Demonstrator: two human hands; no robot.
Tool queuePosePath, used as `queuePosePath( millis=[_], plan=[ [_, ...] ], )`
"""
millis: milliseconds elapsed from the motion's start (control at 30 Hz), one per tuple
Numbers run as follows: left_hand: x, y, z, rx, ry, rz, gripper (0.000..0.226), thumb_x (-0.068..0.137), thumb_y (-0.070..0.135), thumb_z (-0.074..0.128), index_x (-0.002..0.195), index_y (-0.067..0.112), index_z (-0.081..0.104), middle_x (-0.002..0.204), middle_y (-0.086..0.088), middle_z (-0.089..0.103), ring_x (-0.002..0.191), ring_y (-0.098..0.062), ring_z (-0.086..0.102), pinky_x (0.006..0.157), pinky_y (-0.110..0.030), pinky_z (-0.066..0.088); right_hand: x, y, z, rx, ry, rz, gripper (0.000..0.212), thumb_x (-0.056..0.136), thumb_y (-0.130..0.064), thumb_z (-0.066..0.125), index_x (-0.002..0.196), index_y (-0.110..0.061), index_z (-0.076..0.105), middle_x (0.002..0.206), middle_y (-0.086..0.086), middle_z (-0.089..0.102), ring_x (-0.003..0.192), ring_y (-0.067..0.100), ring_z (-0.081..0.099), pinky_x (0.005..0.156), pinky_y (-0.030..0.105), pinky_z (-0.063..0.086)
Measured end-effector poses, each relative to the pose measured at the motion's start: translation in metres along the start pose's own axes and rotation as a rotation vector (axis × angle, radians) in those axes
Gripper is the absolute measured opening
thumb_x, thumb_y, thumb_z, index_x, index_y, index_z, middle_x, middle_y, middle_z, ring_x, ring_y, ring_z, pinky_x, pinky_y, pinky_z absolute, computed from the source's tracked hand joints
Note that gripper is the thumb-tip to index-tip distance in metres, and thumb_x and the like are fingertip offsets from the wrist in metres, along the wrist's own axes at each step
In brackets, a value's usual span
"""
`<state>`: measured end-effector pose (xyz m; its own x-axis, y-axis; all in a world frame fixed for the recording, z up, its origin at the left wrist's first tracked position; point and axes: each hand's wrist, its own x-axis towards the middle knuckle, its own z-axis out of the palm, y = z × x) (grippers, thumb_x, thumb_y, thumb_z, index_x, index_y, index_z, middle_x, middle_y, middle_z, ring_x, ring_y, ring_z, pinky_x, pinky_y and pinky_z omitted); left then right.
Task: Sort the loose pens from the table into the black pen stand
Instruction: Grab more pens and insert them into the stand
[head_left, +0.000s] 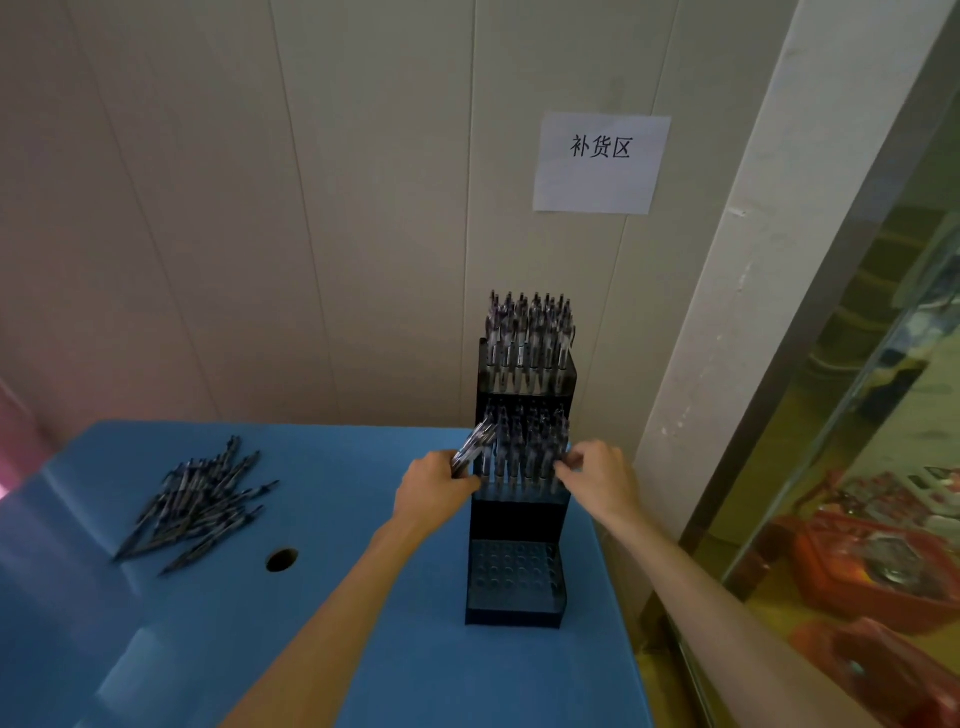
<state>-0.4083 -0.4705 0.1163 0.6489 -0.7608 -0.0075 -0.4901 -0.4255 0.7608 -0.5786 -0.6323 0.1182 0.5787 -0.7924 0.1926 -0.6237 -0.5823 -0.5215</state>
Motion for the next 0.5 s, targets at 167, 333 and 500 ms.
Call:
queuePosePath(
  millis=[167,333,500],
  plan=[
    [-0.002,-0.002,0.003,0.001,-0.021,0.005,0.033,0.083,0.018,0.066,0.066,0.019,0.038,0.056,0.002,0.039,0.051,-0.017,0.034,0.056,-0.031,0.031,-0.005,0.003,0.001,-0.017,-0.062,0.036,0.011,0.090,-0.024,0.073,0.088,-0.014,0.075,0.079,-0.004,0.069,0.065,0.006,0.061,0.052,0.015,0.039],
    [-0.001,-0.004,0.005,0.004,-0.025,0.006,0.034,0.082,0.019,0.067,0.065,0.019,0.037,0.056,0.002,0.039,0.051,-0.016,0.034,0.055,-0.030,0.031,-0.016,-0.003,0.002,0.195,0.092,0.094,0.014,0.086,-0.015,0.073,0.081,-0.017,0.059,0.074,-0.003,0.062,0.067,0.013,0.059,0.055,0.017,0.043],
    [-0.005,-0.007,0.005,0.045,-0.032,0.014,0.034,0.083,0.019,0.066,0.065,0.020,0.036,0.057,0.002,0.040,0.050,-0.016,0.034,0.054,-0.029,0.029,-0.032,-0.030,0.003,0.385,0.093,-0.051,0.017,0.087,-0.016,0.073,0.075,-0.014,0.061,0.067,0.001,0.062,0.057,0.005,0.053,0.055,0.021,0.047]
  ],
)
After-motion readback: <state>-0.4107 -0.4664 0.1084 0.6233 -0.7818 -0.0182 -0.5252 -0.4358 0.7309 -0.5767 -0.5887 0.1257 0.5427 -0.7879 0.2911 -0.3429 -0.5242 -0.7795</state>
